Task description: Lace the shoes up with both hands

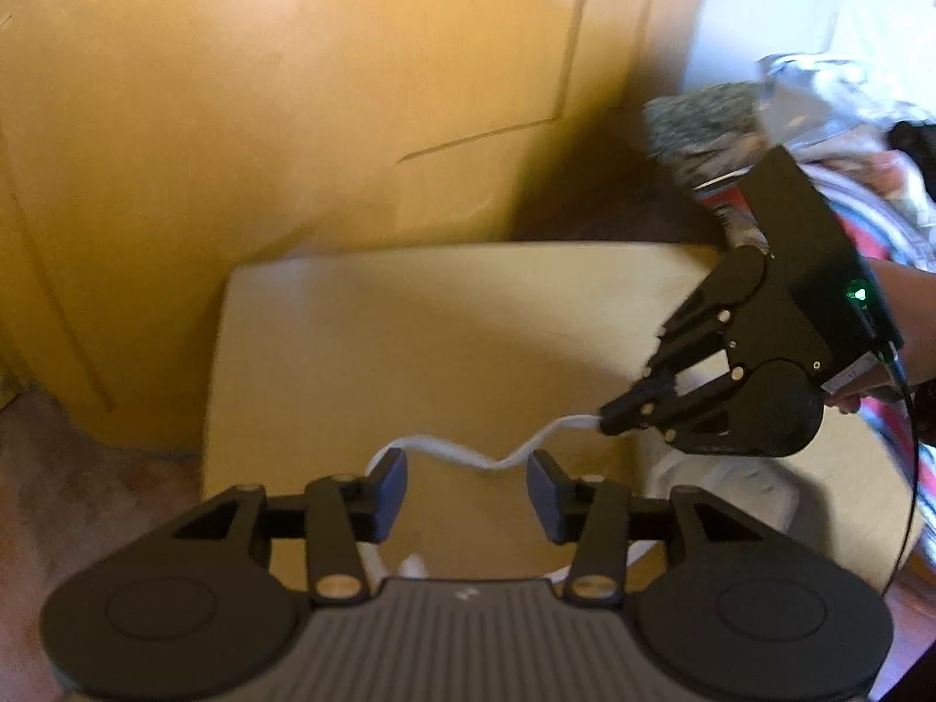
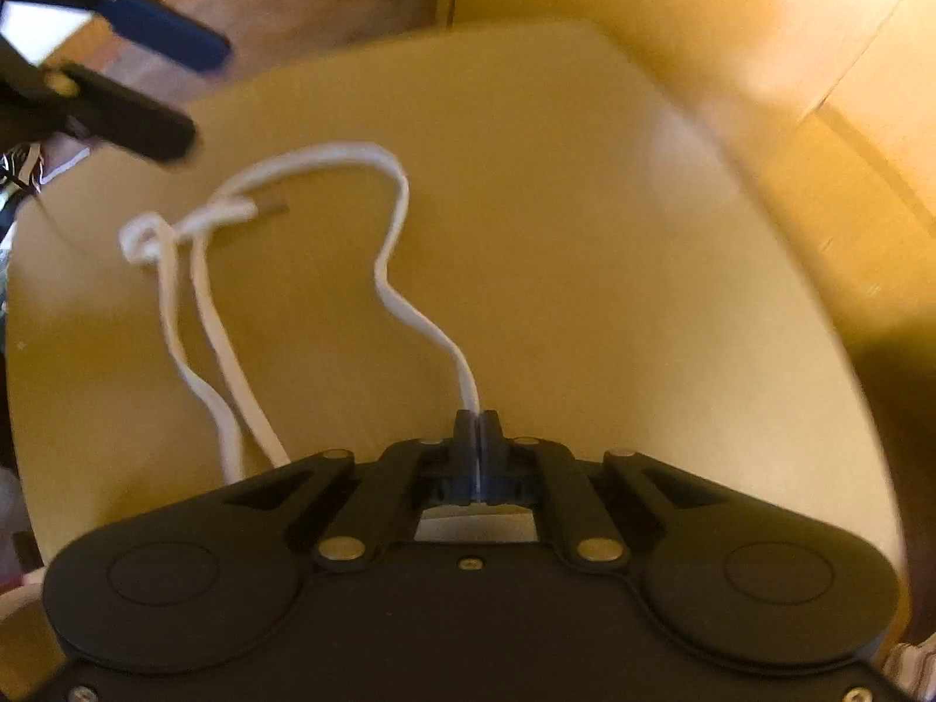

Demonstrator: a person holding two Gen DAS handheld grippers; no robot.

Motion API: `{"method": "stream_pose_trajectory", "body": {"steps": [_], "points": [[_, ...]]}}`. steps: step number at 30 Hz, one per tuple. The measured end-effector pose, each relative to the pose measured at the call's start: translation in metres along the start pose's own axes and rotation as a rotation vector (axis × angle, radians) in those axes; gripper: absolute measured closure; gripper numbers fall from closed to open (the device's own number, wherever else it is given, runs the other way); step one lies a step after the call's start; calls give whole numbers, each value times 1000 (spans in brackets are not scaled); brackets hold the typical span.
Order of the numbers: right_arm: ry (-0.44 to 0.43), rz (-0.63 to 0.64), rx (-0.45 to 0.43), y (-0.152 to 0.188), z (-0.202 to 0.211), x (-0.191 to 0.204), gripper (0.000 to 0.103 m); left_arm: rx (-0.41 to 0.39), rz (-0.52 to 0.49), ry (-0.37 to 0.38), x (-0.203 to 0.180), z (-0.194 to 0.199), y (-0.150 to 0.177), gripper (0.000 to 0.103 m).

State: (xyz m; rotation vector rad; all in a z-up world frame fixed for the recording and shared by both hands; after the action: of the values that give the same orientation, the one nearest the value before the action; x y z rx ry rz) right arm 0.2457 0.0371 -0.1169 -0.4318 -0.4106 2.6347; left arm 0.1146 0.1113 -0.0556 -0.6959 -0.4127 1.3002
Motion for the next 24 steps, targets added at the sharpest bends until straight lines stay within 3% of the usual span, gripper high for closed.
{"method": "stream_pose_trajectory", "body": {"steps": [3,5,7,9,12,16,19,21,24], "points": [[21,46,-20,-4,34,5,101,-50,-101,54,-26,10,-9,56],[67,173,-14,-7,75,22,101,-70,-155,87,-42,15,-13,56],[90,231,-1,-6,89,31,101,-84,-243,149,-66,21,-16,56],[122,401,62,6,108,58,101,-86,-304,195,-84,23,-13,56],[131,505,114,18,116,76,101,-85,-393,255,-111,25,-9,59],[174,648,202,38,126,96,101,-56,-511,264,-132,19,1,63],[174,687,215,44,140,103,101,-72,-557,270,-143,17,3,64],[166,708,217,45,146,109,101,-84,-586,286,-150,17,4,70],[170,701,197,41,150,112,101,-100,-596,317,-159,21,3,102]]}}
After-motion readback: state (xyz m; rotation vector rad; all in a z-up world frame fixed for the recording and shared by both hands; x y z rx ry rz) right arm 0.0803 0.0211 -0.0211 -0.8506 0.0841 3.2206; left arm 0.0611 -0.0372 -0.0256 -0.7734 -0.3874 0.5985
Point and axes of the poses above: each gripper's, at about its wrist camera, not at the fingertips, and z roughly against the way its jaws point, x to its left, y to its underside, the point moved 6 cm from there along -z, roughly the way its jaws point, and after that the axes turned 5 degrees about x, right-handed, at the moved point
